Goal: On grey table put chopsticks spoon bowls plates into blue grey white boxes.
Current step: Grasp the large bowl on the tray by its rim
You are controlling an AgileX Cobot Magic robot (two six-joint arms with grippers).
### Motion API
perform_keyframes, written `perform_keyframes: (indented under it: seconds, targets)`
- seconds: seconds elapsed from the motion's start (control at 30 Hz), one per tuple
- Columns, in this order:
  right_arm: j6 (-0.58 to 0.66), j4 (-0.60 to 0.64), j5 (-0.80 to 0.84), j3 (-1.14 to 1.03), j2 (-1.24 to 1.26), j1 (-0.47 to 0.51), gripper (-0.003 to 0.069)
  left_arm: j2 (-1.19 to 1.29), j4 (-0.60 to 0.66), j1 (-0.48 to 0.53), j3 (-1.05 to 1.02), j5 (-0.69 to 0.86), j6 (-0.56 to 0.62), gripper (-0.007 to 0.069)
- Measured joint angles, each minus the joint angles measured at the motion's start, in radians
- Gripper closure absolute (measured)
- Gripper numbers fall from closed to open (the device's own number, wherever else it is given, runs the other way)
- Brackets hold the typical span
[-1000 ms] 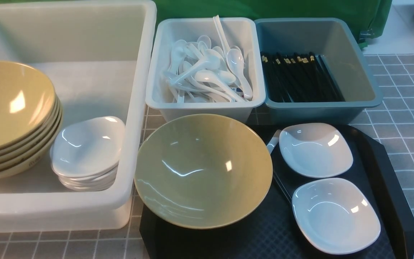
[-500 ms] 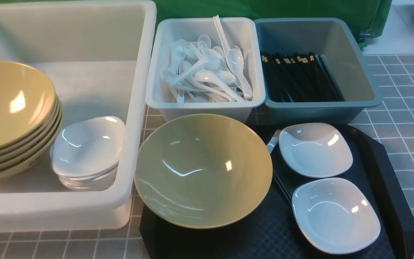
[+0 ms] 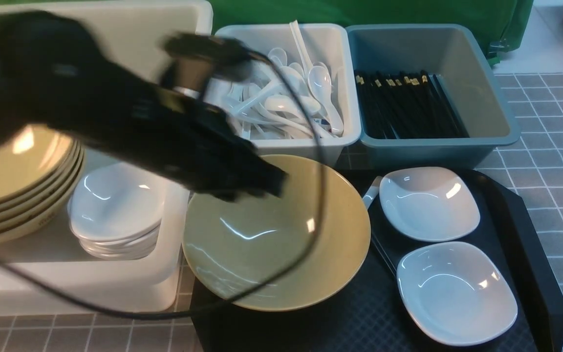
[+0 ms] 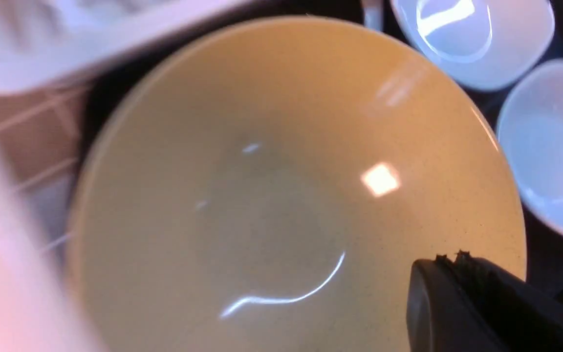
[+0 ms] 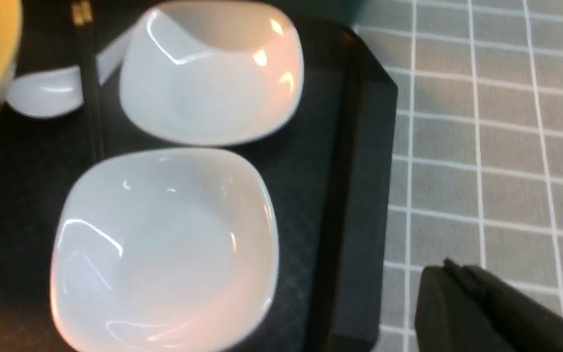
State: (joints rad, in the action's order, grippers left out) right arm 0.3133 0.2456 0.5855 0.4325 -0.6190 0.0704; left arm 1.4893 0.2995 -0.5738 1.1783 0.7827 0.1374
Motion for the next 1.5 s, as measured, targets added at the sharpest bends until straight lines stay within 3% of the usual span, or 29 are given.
perform_keyframes:
  seconds: [0.3, 0.5, 0.63, 0.7, 0.83, 1.0, 1.13, 1.3, 1.4, 1.43, 1.47, 1.5]
  targets:
    - [0.021, 0.018, -0.034, -0.009, 0.000, -0.087, 0.0624, 0.364, 0.000, -0.123, 0.153, -0.001, 0.016, 0.0634]
    - [0.022, 0.018, -0.046, -0.012, 0.000, -0.091, 0.0624, 0.444, 0.173, -0.197, 0.256, 0.040, 0.226, 0.0633]
    - [0.023, 0.018, -0.048, -0.012, 0.000, -0.091, 0.0624, 0.427, 0.164, -0.159, 0.365, 0.165, 0.230, 0.0608]
    - [0.023, 0.018, -0.049, -0.012, 0.000, -0.091, 0.0624, 0.411, 0.097, -0.115, 0.415, 0.229, 0.196, 0.0560]
    - [0.023, 0.020, -0.051, -0.012, 0.000, -0.091, 0.0624, 0.382, -0.106, -0.021, 0.456, 0.309, 0.113, 0.0372]
    - [0.023, 0.029, -0.058, -0.012, 0.000, -0.091, 0.0624, 0.410, -0.262, 0.026, 0.460, 0.331, 0.017, 0.0178]
    - [0.023, 0.033, -0.060, -0.012, 0.000, -0.091, 0.0624, 0.459, -0.279, 0.032, 0.460, 0.329, -0.001, 0.0130]
    - [0.023, 0.035, -0.061, -0.012, 0.000, -0.091, 0.0624, 0.535, -0.274, 0.032, 0.460, 0.327, -0.004, 0.0149]
    - [0.023, 0.036, -0.061, -0.012, 0.000, -0.091, 0.0624, 0.578, -0.246, 0.032, 0.460, 0.336, 0.005, 0.0295]
    - [0.023, 0.036, -0.061, -0.012, 0.000, -0.091, 0.0624, 0.579, -0.244, 0.032, 0.460, 0.337, 0.005, 0.0307]
    - [0.023, 0.036, -0.061, -0.012, 0.000, -0.091, 0.0624, 0.575, -0.225, 0.032, 0.465, 0.360, 0.026, 0.0418]
    - [0.023, 0.036, -0.061, -0.012, 0.000, -0.091, 0.0623, 0.564, -0.200, 0.034, 0.466, 0.378, 0.036, 0.0456]
